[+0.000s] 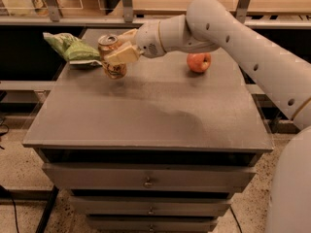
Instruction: Move orange can near green jalapeno chip bag
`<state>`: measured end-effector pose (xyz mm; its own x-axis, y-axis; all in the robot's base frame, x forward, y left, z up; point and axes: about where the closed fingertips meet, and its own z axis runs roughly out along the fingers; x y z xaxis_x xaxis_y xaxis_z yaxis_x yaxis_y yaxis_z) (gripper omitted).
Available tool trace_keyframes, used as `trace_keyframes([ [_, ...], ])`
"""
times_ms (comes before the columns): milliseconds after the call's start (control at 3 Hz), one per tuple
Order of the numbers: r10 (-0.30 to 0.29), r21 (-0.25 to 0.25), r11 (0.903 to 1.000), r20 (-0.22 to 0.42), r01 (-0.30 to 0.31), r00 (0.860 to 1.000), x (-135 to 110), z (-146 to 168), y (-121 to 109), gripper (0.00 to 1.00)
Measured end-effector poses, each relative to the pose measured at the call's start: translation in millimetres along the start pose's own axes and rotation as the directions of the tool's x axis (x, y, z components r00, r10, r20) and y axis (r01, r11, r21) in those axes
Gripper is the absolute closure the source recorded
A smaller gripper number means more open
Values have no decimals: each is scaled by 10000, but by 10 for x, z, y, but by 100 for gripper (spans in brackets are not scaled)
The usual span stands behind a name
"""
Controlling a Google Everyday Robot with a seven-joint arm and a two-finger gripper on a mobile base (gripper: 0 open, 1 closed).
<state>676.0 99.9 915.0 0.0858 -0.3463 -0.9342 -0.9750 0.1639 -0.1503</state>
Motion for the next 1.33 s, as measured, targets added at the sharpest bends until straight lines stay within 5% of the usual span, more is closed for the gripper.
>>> trace_keyframes([
  [667,378,429,9983,276,-390,9989,37,246,-148,100],
  [1333,511,528,9972,464,-535,9976,97,404,-287,60],
])
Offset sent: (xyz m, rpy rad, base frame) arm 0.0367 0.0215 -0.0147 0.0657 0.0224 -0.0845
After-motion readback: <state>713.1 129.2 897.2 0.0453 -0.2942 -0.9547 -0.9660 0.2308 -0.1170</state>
